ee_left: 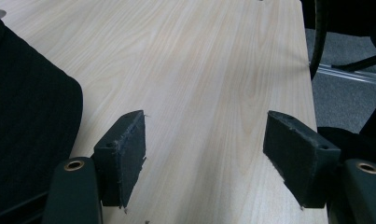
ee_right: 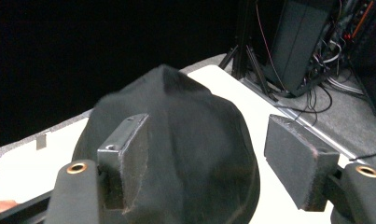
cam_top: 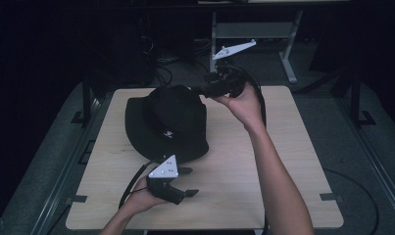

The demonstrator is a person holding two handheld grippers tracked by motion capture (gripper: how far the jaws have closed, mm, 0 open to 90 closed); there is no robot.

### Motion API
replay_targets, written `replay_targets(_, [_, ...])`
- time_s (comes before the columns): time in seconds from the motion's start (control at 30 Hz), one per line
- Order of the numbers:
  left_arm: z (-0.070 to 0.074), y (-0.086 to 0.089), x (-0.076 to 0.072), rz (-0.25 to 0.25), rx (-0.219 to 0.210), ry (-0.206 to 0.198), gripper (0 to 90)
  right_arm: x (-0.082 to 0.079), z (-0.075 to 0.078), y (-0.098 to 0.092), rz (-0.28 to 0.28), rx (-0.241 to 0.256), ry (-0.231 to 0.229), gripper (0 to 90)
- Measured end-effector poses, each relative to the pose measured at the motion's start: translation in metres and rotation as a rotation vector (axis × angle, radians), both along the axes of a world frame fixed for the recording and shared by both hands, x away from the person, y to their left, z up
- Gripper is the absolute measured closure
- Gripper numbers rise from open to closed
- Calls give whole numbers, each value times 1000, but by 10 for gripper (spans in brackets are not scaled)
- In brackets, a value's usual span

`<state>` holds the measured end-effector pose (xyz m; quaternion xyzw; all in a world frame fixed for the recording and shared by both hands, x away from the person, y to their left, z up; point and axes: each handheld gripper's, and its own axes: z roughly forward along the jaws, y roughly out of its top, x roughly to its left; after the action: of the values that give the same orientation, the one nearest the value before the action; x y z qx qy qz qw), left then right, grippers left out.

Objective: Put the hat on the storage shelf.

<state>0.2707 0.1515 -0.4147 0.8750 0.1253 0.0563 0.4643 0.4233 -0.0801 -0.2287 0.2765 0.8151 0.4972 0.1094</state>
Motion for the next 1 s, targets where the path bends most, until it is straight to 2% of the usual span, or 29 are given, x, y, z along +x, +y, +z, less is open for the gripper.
replay_targets(0.3, [-1,-1,1,6,-5,0,288,-8,-19,-31,-49,0,32,279])
replay_targets(1.0, [-1,-2,0,10,3,-3,285,-35,-38,-75,-120,-11,50,253])
